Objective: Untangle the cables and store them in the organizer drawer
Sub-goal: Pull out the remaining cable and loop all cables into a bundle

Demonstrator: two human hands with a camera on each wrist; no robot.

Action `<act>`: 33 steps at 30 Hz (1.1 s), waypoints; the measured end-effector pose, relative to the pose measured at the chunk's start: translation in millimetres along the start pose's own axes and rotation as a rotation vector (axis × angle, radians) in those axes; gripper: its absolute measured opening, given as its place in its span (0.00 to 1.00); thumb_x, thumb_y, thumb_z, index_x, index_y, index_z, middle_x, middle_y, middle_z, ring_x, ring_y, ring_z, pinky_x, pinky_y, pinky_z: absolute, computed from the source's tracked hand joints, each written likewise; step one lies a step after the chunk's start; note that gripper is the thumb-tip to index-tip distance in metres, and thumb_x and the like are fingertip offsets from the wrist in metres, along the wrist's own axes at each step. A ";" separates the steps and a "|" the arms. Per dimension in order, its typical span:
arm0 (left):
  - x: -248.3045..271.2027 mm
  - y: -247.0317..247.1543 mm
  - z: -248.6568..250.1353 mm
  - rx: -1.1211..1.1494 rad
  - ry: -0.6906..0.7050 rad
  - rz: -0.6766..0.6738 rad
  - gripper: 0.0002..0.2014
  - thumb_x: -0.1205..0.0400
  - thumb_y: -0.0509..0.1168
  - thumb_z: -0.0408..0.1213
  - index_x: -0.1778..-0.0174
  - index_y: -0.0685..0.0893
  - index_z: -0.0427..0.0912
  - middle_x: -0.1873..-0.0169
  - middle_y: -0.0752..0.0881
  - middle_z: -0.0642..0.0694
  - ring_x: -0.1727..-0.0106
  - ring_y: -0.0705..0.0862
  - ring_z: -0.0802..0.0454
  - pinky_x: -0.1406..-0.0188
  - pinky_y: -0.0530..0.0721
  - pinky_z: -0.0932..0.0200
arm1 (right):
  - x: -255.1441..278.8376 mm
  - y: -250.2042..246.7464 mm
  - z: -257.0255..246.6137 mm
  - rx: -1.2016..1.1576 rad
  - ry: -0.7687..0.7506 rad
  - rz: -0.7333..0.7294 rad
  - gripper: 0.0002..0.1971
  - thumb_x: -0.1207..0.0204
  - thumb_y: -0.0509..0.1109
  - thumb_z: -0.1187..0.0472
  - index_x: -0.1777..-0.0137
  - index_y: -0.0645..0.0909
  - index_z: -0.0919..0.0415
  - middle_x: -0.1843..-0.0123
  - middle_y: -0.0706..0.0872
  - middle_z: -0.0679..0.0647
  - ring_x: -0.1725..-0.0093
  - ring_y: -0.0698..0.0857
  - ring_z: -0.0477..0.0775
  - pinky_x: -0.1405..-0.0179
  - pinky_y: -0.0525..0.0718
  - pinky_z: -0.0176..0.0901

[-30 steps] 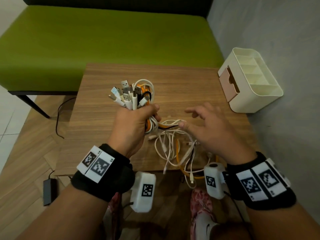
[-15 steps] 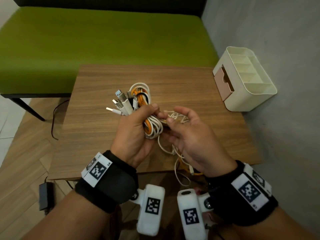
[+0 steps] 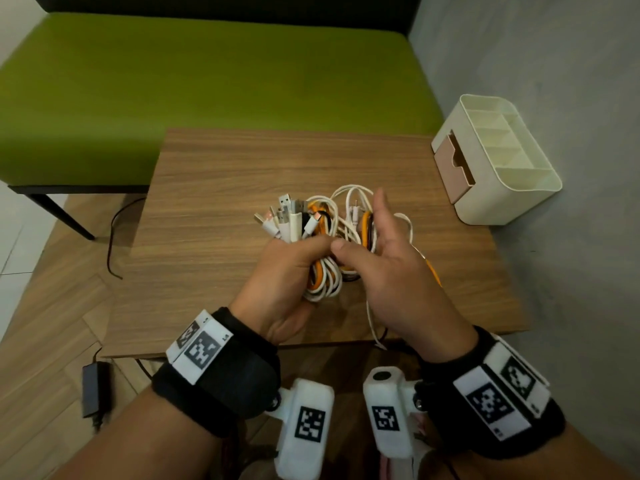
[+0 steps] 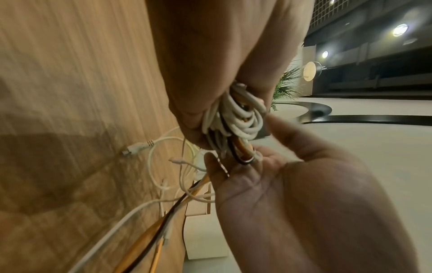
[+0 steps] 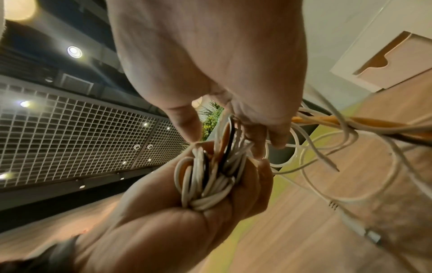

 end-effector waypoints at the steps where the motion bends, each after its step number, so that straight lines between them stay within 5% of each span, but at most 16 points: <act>1: 0.1 1.4 -0.2 -0.010 0.001 -0.020 0.18 0.22 0.64 0.23 0.35 0.79 0.23 0.39 0.81 0.19 0.38 0.83 0.26 0.41 0.86 0.38 | 2.4 0.3 -2.9 0.020 0.005 -0.017 0.45 0.22 0.66 0.38 0.15 0.39 0.39 0.13 0.53 0.39 0.21 0.54 0.31 0.21 0.59 0.40; 4: 2.1 6.7 0.0 -0.051 0.005 -0.063 0.21 0.23 0.69 0.25 0.36 0.77 0.20 0.40 0.76 0.13 0.34 0.76 0.17 0.34 0.76 0.28 | 11.4 0.7 -13.3 0.132 -0.005 -0.033 0.48 0.31 0.48 0.24 0.16 0.31 0.39 0.13 0.48 0.40 0.23 0.51 0.29 0.26 0.51 0.32; 8: 3.8 13.9 -3.7 -0.109 -0.007 -0.156 0.12 0.22 0.68 0.23 0.43 0.83 0.30 0.53 0.88 0.31 0.49 0.89 0.37 0.56 0.88 0.49 | 12.7 0.2 -5.6 0.328 -0.070 -0.046 0.55 0.46 0.30 0.14 0.19 0.24 0.37 0.14 0.62 0.52 0.19 0.66 0.51 0.21 0.63 0.51; 11: 5.2 17.2 0.5 -0.217 0.001 -0.239 0.15 0.23 0.68 0.21 0.40 0.83 0.32 0.50 0.89 0.33 0.46 0.89 0.37 0.51 0.88 0.48 | 8.7 -3.3 1.8 0.360 -0.054 -0.101 0.58 0.50 0.28 0.12 0.18 0.25 0.36 0.15 0.63 0.53 0.20 0.67 0.49 0.22 0.65 0.51; 14: 9.2 21.8 2.5 -0.293 0.004 -0.252 0.17 0.25 0.69 0.20 0.39 0.82 0.32 0.50 0.89 0.35 0.48 0.89 0.42 0.53 0.88 0.52 | 7.0 -9.0 2.8 0.334 -0.015 -0.174 0.55 0.48 0.30 0.15 0.17 0.30 0.34 0.15 0.56 0.41 0.29 0.62 0.33 0.29 0.60 0.34; 17: 9.6 20.6 3.3 -0.323 0.023 -0.224 0.19 0.26 0.69 0.18 0.39 0.81 0.28 0.52 0.89 0.33 0.52 0.90 0.41 0.58 0.87 0.54 | 7.9 -11.2 1.9 0.339 -0.023 -0.247 0.54 0.49 0.30 0.13 0.19 0.31 0.29 0.26 0.50 0.26 0.28 0.61 0.32 0.28 0.59 0.33; 20: 5.3 13.8 6.1 -0.355 0.032 -0.165 0.16 0.27 0.68 0.16 0.43 0.81 0.25 0.51 0.88 0.27 0.52 0.89 0.33 0.55 0.88 0.48 | 10.3 -9.4 -4.8 0.293 -0.003 -0.310 0.42 0.38 0.35 0.20 0.22 0.30 0.25 0.21 0.56 0.31 0.19 0.61 0.40 0.25 0.61 0.37; 22: 3.7 12.0 8.4 -0.346 0.036 -0.141 0.13 0.27 0.67 0.15 0.46 0.82 0.25 0.53 0.88 0.27 0.52 0.89 0.34 0.55 0.88 0.48 | 10.6 -12.3 -9.3 0.269 0.007 -0.268 0.36 0.29 0.42 0.25 0.21 0.34 0.24 0.16 0.62 0.41 0.19 0.65 0.44 0.38 0.65 0.31; 23: 3.2 11.7 9.9 -0.333 0.039 -0.138 0.12 0.26 0.67 0.15 0.48 0.83 0.27 0.54 0.88 0.29 0.53 0.89 0.36 0.55 0.87 0.48 | 8.9 -15.2 -10.4 0.241 0.000 -0.207 0.34 0.24 0.48 0.29 0.20 0.39 0.24 0.19 0.70 0.43 0.22 0.71 0.44 0.31 0.71 0.31; 24: 2.6 10.7 11.1 -0.311 0.038 -0.130 0.11 0.26 0.66 0.15 0.50 0.84 0.29 0.55 0.88 0.30 0.54 0.89 0.37 0.55 0.87 0.48 | 6.6 -19.7 -9.8 0.207 -0.023 -0.131 0.32 0.19 0.55 0.34 0.18 0.46 0.26 0.29 0.83 0.48 0.31 0.81 0.49 0.29 0.70 0.39; 25: 1.8 8.5 12.4 -0.278 0.032 -0.113 0.12 0.26 0.66 0.15 0.50 0.85 0.31 0.55 0.89 0.31 0.54 0.90 0.38 0.55 0.88 0.48 | 4.8 -24.4 -9.5 0.170 -0.054 -0.052 0.31 0.17 0.62 0.42 0.17 0.53 0.30 0.48 0.90 0.53 0.45 0.88 0.56 0.42 0.84 0.48; 26: 0.6 5.7 13.5 -0.241 0.025 -0.092 0.13 0.26 0.65 0.16 0.50 0.85 0.31 0.55 0.89 0.31 0.55 0.90 0.38 0.55 0.88 0.48 | 2.6 -28.5 -7.6 0.125 -0.080 0.007 0.29 0.17 0.67 0.48 0.18 0.61 0.36 0.60 0.89 0.52 0.56 0.89 0.54 0.47 0.87 0.51; 27: -0.8 2.4 14.5 -0.206 0.018 -0.074 0.13 0.26 0.65 0.16 0.48 0.85 0.31 0.54 0.89 0.30 0.55 0.90 0.38 0.54 0.88 0.47 | 0.1 -31.1 -5.1 0.073 -0.090 0.035 0.26 0.18 0.69 0.54 0.21 0.68 0.41 0.61 0.91 0.52 0.57 0.91 0.52 0.47 0.88 0.57; 30: -1.9 -4.0 15.0 -0.132 -0.006 -0.036 0.18 0.27 0.65 0.19 0.40 0.81 0.25 0.51 0.87 0.28 0.54 0.88 0.37 0.49 0.86 0.45 | -4.9 -32.8 -0.8 -0.084 -0.091 0.017 0.14 0.21 0.72 0.67 0.38 0.78 0.55 0.55 0.93 0.56 0.54 0.92 0.54 0.53 0.90 0.55; 33: 0.0 -3.5 10.9 -0.106 -0.044 -0.043 0.21 0.27 0.67 0.20 0.37 0.81 0.26 0.46 0.85 0.24 0.48 0.84 0.32 0.41 0.81 0.37 | -6.7 -33.4 -3.1 -0.117 -0.154 0.020 0.10 0.25 0.75 0.70 0.47 0.83 0.58 0.54 0.92 0.59 0.54 0.92 0.60 0.53 0.90 0.53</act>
Point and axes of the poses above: each hand's wrist, its own x-axis away from the middle knuckle, its own y-axis out of the palm, z = x × y, the point moved 6 cm from there along -x, towards the middle knuckle
